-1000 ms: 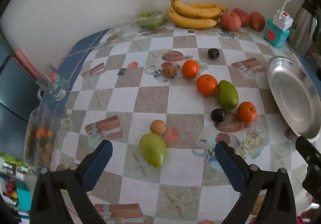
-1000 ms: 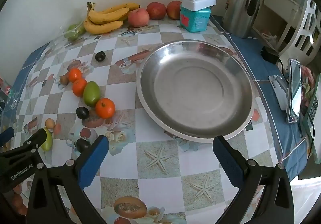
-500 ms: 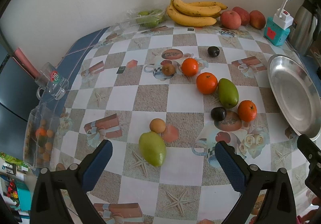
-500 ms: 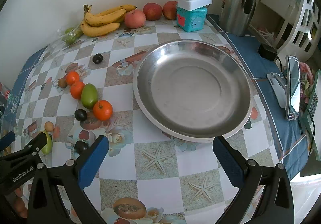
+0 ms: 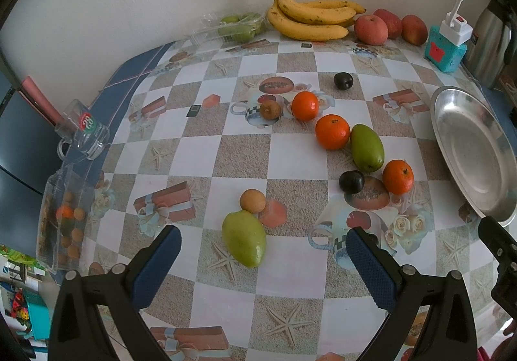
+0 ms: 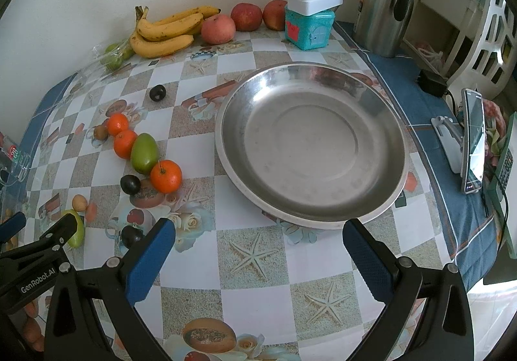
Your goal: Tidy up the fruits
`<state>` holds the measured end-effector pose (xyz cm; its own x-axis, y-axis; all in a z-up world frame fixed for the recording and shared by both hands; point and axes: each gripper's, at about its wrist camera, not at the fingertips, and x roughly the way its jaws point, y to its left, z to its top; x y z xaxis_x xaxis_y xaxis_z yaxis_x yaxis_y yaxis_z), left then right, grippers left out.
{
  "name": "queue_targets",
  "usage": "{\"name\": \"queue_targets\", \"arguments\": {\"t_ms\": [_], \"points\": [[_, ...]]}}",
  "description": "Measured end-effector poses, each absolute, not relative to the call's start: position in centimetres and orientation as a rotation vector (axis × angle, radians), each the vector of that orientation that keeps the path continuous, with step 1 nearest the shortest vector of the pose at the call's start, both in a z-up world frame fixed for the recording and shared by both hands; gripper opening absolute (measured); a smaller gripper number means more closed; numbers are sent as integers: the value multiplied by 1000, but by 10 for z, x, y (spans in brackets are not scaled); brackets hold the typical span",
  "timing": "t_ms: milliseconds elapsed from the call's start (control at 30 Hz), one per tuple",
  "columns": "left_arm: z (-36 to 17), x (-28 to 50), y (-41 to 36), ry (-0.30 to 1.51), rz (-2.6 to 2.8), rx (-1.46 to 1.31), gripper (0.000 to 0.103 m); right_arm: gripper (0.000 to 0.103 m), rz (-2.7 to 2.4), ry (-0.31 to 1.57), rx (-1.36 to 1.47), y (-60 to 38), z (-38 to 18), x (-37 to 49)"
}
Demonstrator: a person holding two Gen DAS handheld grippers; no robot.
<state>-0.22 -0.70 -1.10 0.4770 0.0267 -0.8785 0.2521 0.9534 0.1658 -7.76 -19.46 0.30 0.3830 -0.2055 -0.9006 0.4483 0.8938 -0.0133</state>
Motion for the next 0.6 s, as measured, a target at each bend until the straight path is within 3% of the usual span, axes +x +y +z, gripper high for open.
{"name": "queue_targets", "arguments": {"t_ms": [600], "points": [[-12, 1, -1, 1092, -144, 255, 103, 103, -416, 1111, 249, -194, 1, -76]]}}
